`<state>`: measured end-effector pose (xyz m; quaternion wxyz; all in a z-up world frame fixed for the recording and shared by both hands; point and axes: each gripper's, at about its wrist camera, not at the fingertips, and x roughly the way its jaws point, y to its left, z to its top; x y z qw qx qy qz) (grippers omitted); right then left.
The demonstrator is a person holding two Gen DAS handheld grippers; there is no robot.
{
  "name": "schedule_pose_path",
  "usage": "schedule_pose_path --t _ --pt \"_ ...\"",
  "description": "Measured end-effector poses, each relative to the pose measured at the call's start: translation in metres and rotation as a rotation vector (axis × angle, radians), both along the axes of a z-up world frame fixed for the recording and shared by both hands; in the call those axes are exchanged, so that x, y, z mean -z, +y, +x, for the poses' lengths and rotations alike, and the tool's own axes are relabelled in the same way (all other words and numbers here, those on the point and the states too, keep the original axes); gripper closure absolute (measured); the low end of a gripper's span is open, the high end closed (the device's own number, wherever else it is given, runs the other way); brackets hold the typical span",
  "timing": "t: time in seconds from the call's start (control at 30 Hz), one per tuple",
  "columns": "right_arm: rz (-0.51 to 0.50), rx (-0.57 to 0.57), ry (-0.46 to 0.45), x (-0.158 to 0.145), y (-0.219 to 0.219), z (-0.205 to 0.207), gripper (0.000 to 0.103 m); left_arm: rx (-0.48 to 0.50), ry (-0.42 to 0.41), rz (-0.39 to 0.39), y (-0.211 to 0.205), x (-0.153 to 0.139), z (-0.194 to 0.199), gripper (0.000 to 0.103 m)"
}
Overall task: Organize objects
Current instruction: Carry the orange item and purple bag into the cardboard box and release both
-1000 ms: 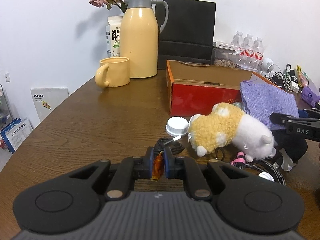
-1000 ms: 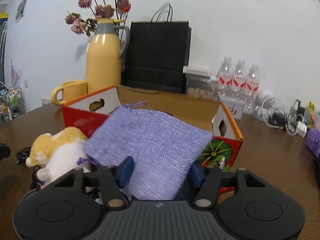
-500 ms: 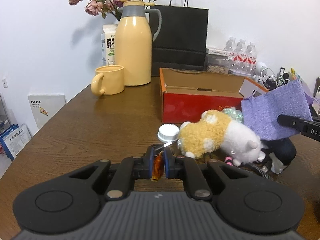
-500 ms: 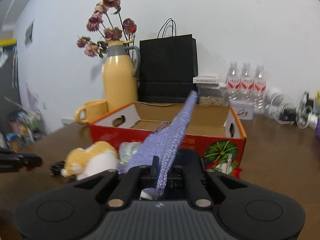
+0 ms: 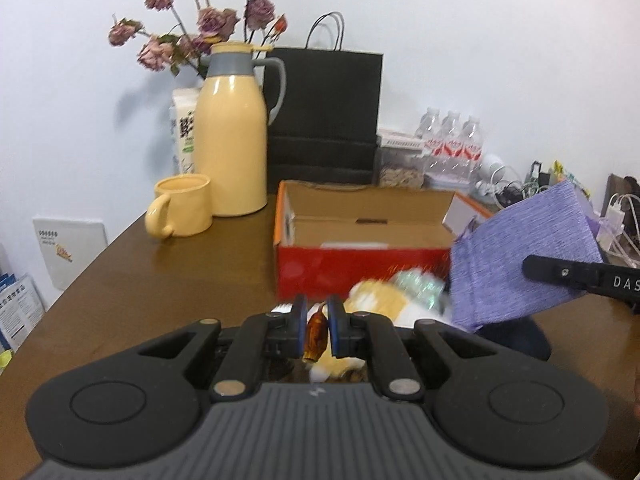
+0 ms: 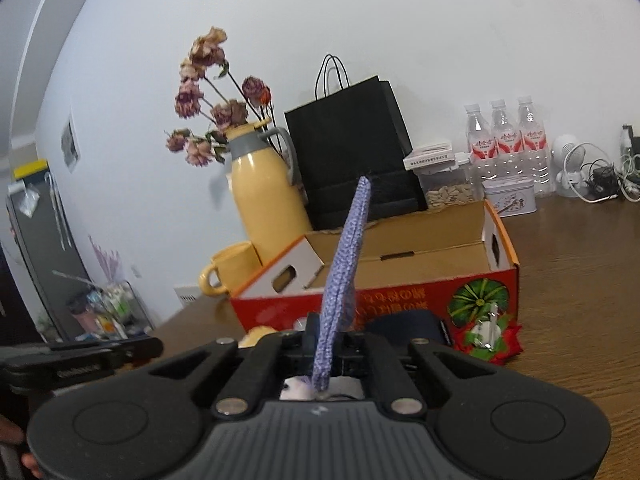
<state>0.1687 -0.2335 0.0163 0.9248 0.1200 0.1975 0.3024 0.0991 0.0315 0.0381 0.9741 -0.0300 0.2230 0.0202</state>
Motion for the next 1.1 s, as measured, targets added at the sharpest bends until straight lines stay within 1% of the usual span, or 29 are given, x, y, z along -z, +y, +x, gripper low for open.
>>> schedule_pose_path --t 0.23,0.37,0.5,0.7,0.87,0.97,1.1 --pt "0.062 -0.012 -0.026 -0.024 0.004 0.024 0.102 0.029 -0.063 -0.017 -0.016 -0.026 0.031 0.091" --pt "0.083 -0.004 -0.021 -0.034 0.009 0.053 0.102 0.03 -0.087 -0.033 -0.022 -0.038 0.061 0.092" --pt "0.097 0.007 0.003 -0.033 0.013 0.089 0.102 0.029 -0.094 -0.054 -0.026 -0.042 0.094 0.092" --pt "0.097 0.023 0.07 -0.016 0.017 0.146 0.102 0.031 -0.062 -0.085 -0.029 -0.032 0.147 0.092" --pt "0.084 0.03 0.136 0.003 0.02 0.184 0.102 0.023 -0.011 -0.128 -0.021 -0.018 0.187 0.092" --pt "0.068 0.031 0.168 0.015 0.021 0.198 0.102 0.023 0.021 -0.15 -0.017 -0.01 0.207 0.092" --pt "0.021 0.053 0.201 0.025 0.022 0.209 0.102 0.031 0.069 -0.174 -0.013 0.003 0.226 0.092"
